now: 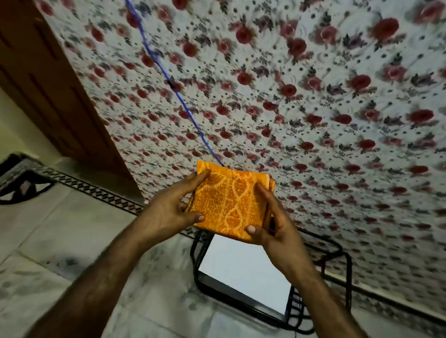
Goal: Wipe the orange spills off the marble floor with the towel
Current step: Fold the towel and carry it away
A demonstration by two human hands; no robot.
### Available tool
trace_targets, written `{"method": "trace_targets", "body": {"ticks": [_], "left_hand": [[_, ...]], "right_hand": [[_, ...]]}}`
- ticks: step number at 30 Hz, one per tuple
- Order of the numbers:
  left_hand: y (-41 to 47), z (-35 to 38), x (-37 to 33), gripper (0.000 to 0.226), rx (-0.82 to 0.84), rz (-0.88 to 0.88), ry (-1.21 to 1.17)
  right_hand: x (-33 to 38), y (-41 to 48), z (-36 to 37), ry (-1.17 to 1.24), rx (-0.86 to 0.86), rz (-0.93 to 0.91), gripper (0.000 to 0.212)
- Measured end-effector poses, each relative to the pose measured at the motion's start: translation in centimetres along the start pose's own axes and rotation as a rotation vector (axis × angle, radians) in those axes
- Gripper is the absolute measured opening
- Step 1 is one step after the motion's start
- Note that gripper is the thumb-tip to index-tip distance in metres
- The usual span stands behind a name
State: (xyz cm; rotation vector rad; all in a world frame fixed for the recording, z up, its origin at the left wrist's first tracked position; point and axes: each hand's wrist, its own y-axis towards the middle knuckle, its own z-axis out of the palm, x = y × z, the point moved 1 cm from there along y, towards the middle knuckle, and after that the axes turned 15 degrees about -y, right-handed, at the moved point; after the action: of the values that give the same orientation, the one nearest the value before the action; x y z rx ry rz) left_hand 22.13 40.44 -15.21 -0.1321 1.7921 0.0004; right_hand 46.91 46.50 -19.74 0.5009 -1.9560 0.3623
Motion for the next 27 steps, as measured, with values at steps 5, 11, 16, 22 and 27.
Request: {"method": "trace_targets", "body": {"ticks": [5,11,16,22,27], "left_hand": [[4.5,3.8,6.7,0.094,0.073,-0.030,0.119],[8.0,9.0,17.5,0.095,0.136,-0.072,0.088],[9.8,12.0,26.8,0.097,0.219,-0.163,0.167],[11.3,13.8,37.3,0.099,0.206,-0.246,0.201],[13.0,14.7,44.2,0.100,0.218,-0.297,0.211]], "right_hand": [[-7.1,0.6,0.9,0.006,-0.081,0.111,0.074],[-17.5,1.0,3.5,-0.056,-0.171,0.233,0.073],[-25.8,0.7,7.4,-0.116,-0.156,0.321,0.082],[-34.6,2.3,12.0,-0.181,-0.099,0.395,0.079],[-41.1,4.6,14.9,-0.196,-0.057,0.489,0.079]]}}
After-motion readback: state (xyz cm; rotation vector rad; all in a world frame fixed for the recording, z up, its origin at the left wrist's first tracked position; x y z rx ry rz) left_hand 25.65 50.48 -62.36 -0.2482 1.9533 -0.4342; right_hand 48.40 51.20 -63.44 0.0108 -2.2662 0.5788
